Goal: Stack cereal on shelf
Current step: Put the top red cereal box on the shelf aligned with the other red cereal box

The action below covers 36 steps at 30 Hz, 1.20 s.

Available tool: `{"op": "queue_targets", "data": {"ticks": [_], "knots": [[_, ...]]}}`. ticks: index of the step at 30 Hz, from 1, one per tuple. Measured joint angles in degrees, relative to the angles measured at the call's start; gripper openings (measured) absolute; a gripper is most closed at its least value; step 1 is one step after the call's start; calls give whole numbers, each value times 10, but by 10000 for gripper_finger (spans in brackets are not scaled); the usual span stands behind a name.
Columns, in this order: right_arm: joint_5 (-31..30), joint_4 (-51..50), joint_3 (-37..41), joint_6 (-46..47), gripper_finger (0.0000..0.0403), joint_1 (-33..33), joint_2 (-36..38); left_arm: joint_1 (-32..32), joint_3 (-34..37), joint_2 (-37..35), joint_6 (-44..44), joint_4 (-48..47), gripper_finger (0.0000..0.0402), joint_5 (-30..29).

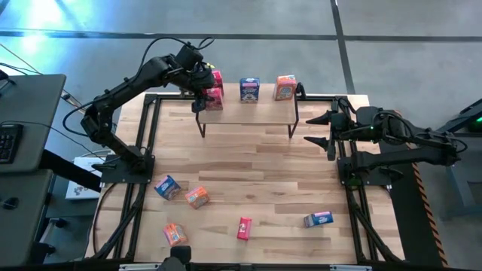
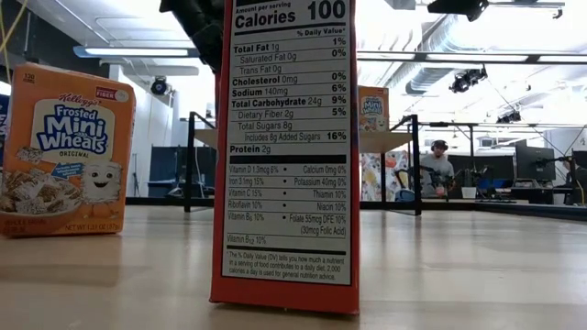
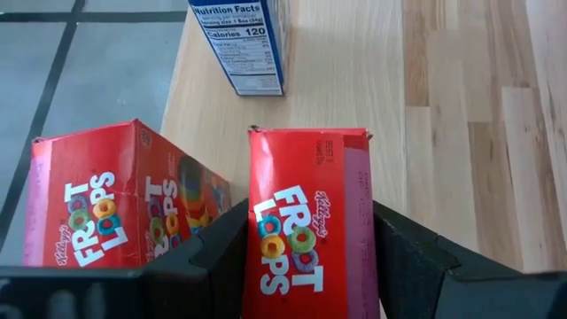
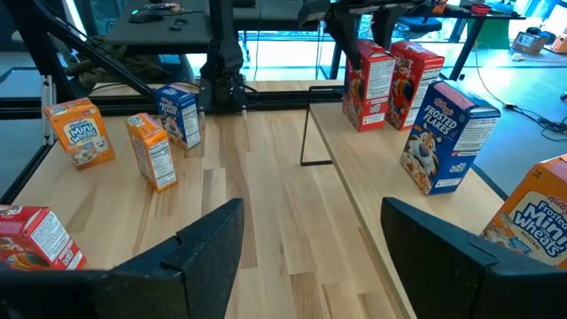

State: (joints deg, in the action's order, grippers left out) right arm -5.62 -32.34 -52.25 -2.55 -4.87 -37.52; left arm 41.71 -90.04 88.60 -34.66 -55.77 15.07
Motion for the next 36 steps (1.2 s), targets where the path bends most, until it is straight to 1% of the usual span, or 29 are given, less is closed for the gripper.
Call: {"op": "queue_targets", "data": {"ticks": [11,13,18,21,29,36], "knots": [[0,0,0,0,259,0,0,0,0,0,-1,0,191,0],[0,0,0,0,259,0,0,3,0,0,0,0,198,1],[0,0,0,0,259,0,0,11,0,0,0,1,232,-1],[0,0,0,0,259,0,0,11,0,0,-1,4,243,-1],[0,0,0,0,259,0,0,11,0,-4,-1,5,246,-3],[0,0,0,0,259,0,0,11,0,-24,2,5,246,-7]]}}
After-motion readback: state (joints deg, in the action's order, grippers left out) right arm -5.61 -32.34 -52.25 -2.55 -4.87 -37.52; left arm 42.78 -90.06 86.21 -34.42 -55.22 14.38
